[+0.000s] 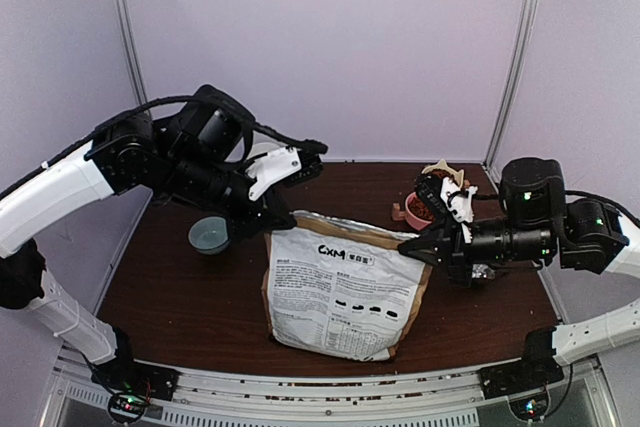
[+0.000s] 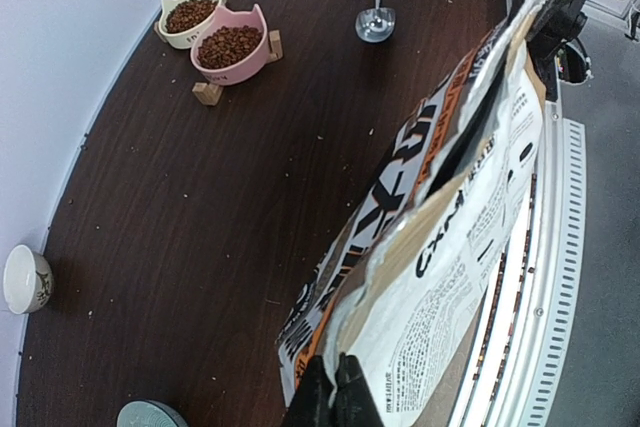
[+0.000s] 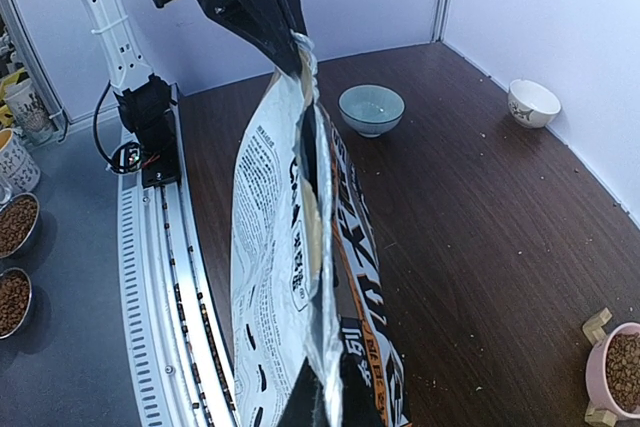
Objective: Serve the pet food
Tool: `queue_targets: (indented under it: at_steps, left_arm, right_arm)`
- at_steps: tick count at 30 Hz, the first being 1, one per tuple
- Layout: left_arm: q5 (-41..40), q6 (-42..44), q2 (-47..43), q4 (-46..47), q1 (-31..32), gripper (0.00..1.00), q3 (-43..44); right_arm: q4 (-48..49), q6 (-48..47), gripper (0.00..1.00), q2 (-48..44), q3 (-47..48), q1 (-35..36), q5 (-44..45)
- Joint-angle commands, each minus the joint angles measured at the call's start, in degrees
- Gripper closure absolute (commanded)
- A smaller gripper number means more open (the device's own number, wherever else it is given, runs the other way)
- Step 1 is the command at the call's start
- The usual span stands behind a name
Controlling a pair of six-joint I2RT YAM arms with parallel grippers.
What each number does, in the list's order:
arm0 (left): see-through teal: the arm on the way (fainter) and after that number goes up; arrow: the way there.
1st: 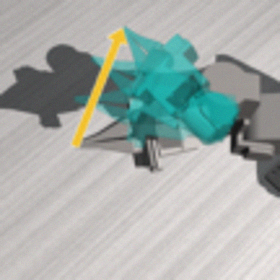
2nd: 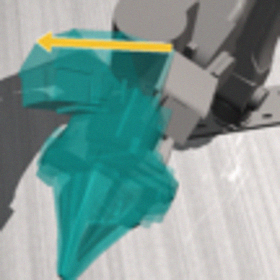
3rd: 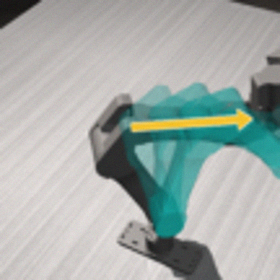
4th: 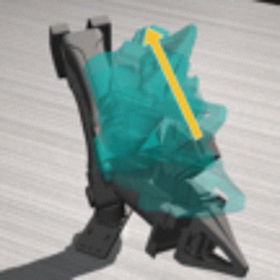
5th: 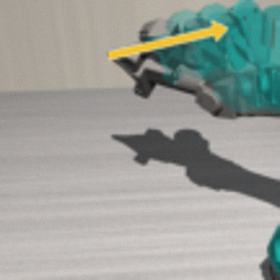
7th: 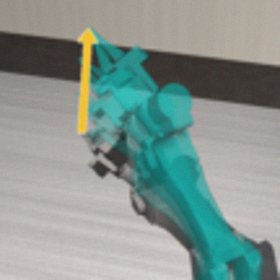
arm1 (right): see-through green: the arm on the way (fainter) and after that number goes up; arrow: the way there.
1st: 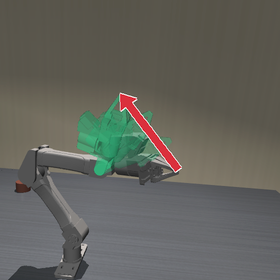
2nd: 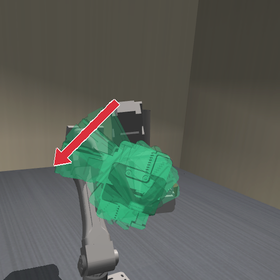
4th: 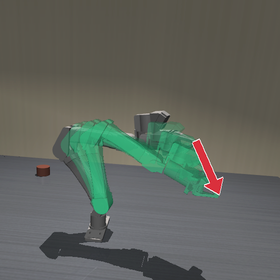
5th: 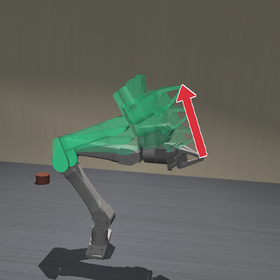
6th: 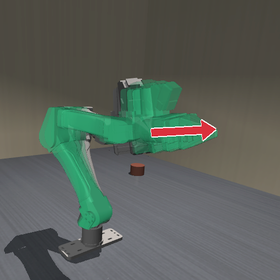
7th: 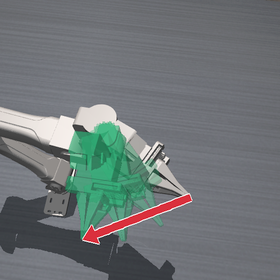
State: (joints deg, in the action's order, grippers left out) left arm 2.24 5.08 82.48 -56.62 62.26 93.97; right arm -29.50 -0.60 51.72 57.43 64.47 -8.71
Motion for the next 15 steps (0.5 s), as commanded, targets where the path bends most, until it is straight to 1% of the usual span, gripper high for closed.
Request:
queue_targets:
  at_steps: [1, 2, 3, 4, 6, 8, 10, 13, 15]
  left_arm:
    - [-6.8, 0.0, -2.7, -2.3, -2.5, 0.96, -1.1]
    - [-7.0, 0.0, -2.8, -2.3, -2.6, 0.93, -1.1]
    - [-7.3, -0.1, -3.1, -2.4, -2.7, 0.87, -1.2]
    - [-7.7, -0.1, -3.4, -2.4, -2.7, 0.80, -1.2]
    - [-8.2, -0.3, -4.1, -2.3, -2.8, 0.68, -1.4]
    - [-7.1, -0.6, -5.1, -1.5, -2.8, 0.55, -1.3]
    - [-3.5, -0.5, -6.6, 0.5, -2.8, 0.47, -1.7]
    - [2.4, -0.7, -8.3, 3.3, -2.8, 0.38, -2.1]
    - [5.4, -1.2, -8.6, 4.5, -2.8, 0.36, -1.8]
  right_arm:
    - [-1.0, 0.6, 1.00, -1.6, 0.9, -0.4, 1.9]
    - [-1.0, 0.6, 1.00, -1.6, 0.9, -0.4, 1.9]
    - [-1.0, 0.6, 1.00, -1.7, 1.0, -0.4, 1.9]
    - [-1.0, 0.6, 1.00, -1.7, 1.0, -0.4, 2.0]
    - [-1.2, 0.6, 1.00, -1.7, 1.2, -0.3, 1.9]
    - [-1.6, 0.6, 0.91, -1.5, 1.7, -0.4, 1.4]
    - [-1.8, 0.6, 0.83, -1.5, 2.1, -0.4, 0.7]
    - [-1.8, 0.6, 0.64, -1.3, 2.7, -0.4, -0.1]
    - [-1.9, 0.8, 0.51, -1.1, 3.3, -0.4, -0.7]
